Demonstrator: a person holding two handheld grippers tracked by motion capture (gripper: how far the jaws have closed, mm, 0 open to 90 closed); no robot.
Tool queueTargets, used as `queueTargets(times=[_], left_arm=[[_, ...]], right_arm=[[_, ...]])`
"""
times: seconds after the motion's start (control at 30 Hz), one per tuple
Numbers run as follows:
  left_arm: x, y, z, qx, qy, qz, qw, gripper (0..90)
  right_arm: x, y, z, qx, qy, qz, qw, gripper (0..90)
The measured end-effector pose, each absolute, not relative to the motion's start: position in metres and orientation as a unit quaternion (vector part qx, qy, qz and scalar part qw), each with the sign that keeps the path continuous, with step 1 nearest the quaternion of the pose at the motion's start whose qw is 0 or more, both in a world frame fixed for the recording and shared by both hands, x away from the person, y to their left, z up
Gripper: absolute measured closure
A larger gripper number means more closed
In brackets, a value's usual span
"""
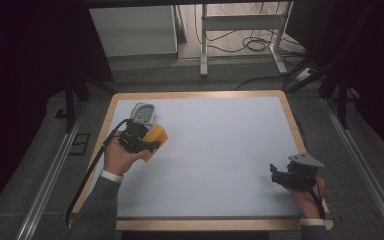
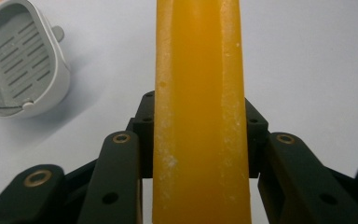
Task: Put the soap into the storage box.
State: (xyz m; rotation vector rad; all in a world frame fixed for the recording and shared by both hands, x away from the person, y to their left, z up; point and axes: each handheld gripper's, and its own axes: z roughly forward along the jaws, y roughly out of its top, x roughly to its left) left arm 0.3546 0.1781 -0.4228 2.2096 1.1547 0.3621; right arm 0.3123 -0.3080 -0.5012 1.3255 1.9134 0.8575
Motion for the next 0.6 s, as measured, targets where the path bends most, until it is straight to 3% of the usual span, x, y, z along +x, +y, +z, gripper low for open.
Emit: queueTargets(times=[0.6], left_arm=[[0.371, 0.184, -0.417, 0.832, 0.444, 0.14, 0.302, 61.2]], right_arm=[[0.312, -0.309, -0.501, 0.508, 0.728, 0.328, 0.324, 8.8]])
